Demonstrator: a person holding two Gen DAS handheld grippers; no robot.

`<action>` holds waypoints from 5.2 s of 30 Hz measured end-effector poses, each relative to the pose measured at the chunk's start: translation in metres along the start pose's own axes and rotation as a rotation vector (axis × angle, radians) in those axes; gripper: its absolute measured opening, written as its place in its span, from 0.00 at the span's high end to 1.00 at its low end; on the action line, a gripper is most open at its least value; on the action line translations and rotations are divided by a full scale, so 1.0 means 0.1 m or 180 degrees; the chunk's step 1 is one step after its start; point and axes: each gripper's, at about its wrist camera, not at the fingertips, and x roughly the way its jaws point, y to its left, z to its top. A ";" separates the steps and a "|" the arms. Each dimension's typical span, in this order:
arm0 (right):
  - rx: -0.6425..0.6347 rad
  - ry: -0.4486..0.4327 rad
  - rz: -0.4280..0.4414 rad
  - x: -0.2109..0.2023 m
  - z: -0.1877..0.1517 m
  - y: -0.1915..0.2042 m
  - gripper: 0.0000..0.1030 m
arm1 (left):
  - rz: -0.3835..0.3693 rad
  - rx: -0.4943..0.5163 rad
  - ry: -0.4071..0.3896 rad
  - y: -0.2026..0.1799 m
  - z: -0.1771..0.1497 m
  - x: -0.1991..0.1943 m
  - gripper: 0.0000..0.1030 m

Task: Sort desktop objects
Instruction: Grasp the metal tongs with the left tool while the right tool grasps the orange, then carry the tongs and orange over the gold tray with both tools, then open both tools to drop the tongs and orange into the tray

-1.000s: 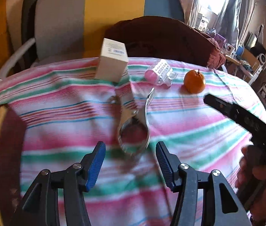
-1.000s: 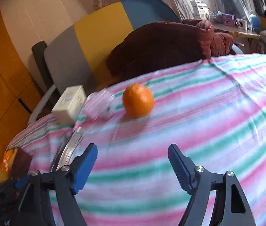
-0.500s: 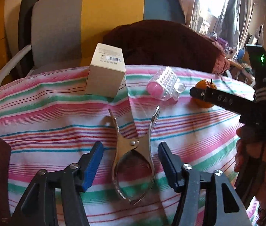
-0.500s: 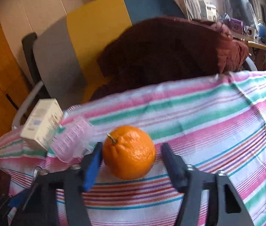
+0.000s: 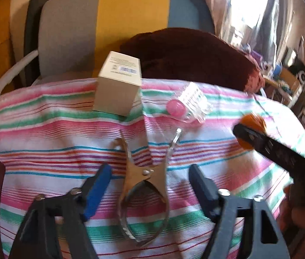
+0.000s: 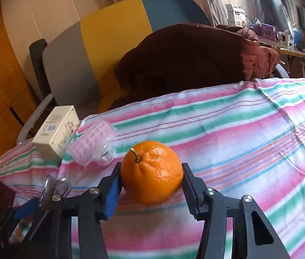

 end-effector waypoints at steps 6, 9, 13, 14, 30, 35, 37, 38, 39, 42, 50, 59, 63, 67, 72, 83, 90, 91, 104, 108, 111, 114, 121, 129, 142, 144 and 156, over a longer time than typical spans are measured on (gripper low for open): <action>0.0031 -0.0070 -0.0010 -0.22 -0.19 0.01 0.49 | -0.0096 -0.0029 0.0030 0.03 -0.01 0.03 0.64; 0.0027 -0.0124 -0.0009 -0.30 -0.26 0.05 0.49 | -0.0093 -0.0036 -0.0006 0.04 -0.02 0.02 0.64; -0.0035 -0.0170 -0.0009 -0.40 -0.33 0.12 0.49 | -0.0054 0.0048 -0.0082 -0.01 -0.06 -0.08 0.64; -0.0047 -0.0178 -0.0014 -0.42 -0.34 0.14 0.49 | -0.0050 0.0074 -0.0124 -0.04 -0.07 -0.12 0.64; 0.0216 -0.0256 -0.0078 -0.91 -0.70 0.07 0.49 | -0.0158 0.0278 -0.0308 -0.33 -0.40 -0.63 0.64; 0.0248 -0.0280 -0.0142 -1.11 -0.85 0.08 0.49 | -0.0215 0.0259 -0.0255 -0.31 -0.57 -0.79 0.64; 0.0241 -0.0279 -0.0147 -1.18 -0.91 0.10 0.49 | -0.0233 0.0276 -0.0258 -0.32 -0.62 -0.88 0.64; 0.0243 -0.0270 -0.0142 -1.21 -0.94 0.11 0.49 | -0.0240 0.0282 -0.0261 -0.32 -0.65 -0.92 0.64; 0.0250 -0.0258 -0.0132 -1.25 -0.98 0.13 0.49 | -0.0256 0.0288 -0.0265 -0.32 -0.67 -0.98 0.64; 0.0257 -0.0231 -0.0089 -1.35 -1.08 0.19 0.49 | -0.0287 0.0301 -0.0303 -0.31 -0.71 -1.14 0.64; 0.0303 -0.0312 -0.0026 -1.62 -1.17 0.36 0.49 | -0.0318 0.0314 -0.0420 -0.24 -0.77 -1.51 0.64; 0.0228 -0.0475 0.0166 -1.99 -1.13 0.65 0.49 | -0.0353 0.0241 -0.0587 -0.06 -0.80 -1.96 0.64; 0.0122 -0.0526 0.0264 -2.10 -1.11 0.85 0.49 | -0.0323 0.0190 -0.0621 0.08 -0.85 -2.09 0.64; 0.0007 -0.0525 0.0358 -2.15 -1.11 1.06 0.49 | -0.0291 0.0072 -0.0678 0.29 -0.87 -2.24 0.64; -0.0118 -0.0475 0.0471 -2.16 -1.15 1.31 0.49 | -0.0197 -0.0057 -0.0719 0.56 -0.88 -2.37 0.64; -0.0459 -0.0287 0.0740 -2.06 -1.26 1.95 0.49 | 0.0031 -0.0394 -0.0794 1.19 -1.00 -2.63 0.64; -0.0690 -0.0135 0.0971 -1.99 -1.38 2.40 0.49 | 0.0225 -0.0566 -0.0815 1.60 -1.11 -2.77 0.64; -0.0722 -0.0117 0.0995 -1.99 -1.41 2.45 0.49 | 0.0257 -0.0596 -0.0805 1.67 -1.14 -2.79 0.64; -0.1088 0.0211 0.1276 -1.90 -1.75 2.96 0.49 | 0.0543 -0.0935 -0.0721 2.39 -1.50 -2.98 0.64; -0.1129 0.0361 0.1323 -1.81 -1.83 3.06 0.49 | 0.0600 -0.0992 -0.0742 2.53 -1.50 -3.00 0.64; -0.1183 0.0455 0.1353 -1.75 -1.90 3.15 0.49 | 0.0615 -0.0990 -0.0711 2.60 -1.46 -2.98 0.64; -0.1194 0.0521 0.1354 -1.66 -1.94 3.21 0.49 | 0.0582 -0.1010 -0.0667 2.65 -1.40 -2.91 0.64; -0.1070 0.0647 0.1322 -1.47 -1.94 3.25 0.43 | 0.0426 -0.1086 -0.0515 2.65 -1.31 -2.74 0.64; -0.1058 0.0497 0.1382 -1.57 -1.89 3.19 0.42 | 0.0245 -0.1248 -0.0417 2.71 -1.29 -2.72 0.59; -0.1165 0.0515 0.1294 -1.48 -1.79 3.11 0.60 | 0.0671 -0.1350 -0.0490 2.98 -1.48 -2.86 0.65; -0.1267 0.0521 0.1198 -1.41 -1.75 3.13 0.65 | 0.0656 -0.1321 -0.0424 2.97 -1.50 -2.80 0.65; -0.1608 0.0814 0.0977 -0.77 -1.57 3.50 0.77 | 0.0374 -0.1195 -0.0187 2.69 -1.49 -2.35 0.65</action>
